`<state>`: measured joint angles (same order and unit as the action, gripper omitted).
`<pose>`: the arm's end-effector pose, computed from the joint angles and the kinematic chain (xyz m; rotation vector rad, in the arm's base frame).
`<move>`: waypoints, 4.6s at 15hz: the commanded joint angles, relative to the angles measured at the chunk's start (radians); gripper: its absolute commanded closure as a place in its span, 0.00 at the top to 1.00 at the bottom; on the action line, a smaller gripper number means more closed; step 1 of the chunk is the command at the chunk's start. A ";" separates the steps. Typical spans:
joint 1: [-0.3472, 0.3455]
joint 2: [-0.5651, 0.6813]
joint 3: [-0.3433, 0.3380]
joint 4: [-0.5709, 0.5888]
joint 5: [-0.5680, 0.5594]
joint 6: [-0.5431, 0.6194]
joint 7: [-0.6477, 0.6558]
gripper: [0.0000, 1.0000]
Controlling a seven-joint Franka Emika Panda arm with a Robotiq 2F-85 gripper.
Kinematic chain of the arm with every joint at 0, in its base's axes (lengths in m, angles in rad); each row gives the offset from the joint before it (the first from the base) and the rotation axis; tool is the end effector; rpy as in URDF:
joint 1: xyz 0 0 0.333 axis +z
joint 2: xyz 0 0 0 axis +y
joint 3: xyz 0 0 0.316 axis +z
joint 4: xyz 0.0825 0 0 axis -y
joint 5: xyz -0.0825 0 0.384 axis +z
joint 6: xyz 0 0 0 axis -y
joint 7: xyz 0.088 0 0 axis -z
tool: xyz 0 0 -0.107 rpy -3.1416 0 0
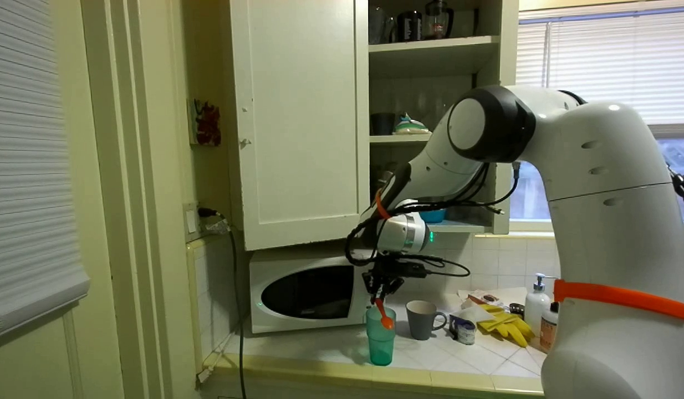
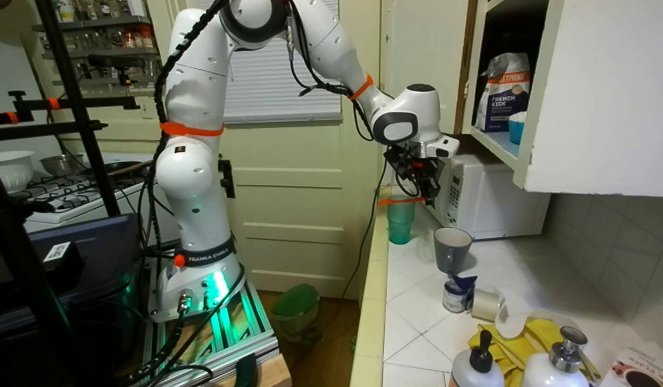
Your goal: Put the orange spoon inside the cup
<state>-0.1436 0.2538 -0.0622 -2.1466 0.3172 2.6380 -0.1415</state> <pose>0.5752 -0.1274 0.3069 -2.9514 0.4771 -0.3959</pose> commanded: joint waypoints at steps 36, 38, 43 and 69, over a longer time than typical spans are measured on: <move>-0.076 -0.137 0.230 -0.262 0.048 0.675 -0.077 0.06; -0.101 -0.133 0.254 -0.272 0.030 0.713 -0.059 0.06; -0.156 -0.149 0.278 -0.305 0.007 0.789 -0.029 0.06; 0.063 -0.058 0.005 -0.331 -0.170 0.895 0.108 0.07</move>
<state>-0.1007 0.1833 -0.0303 -2.4637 0.1672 3.4900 -0.0588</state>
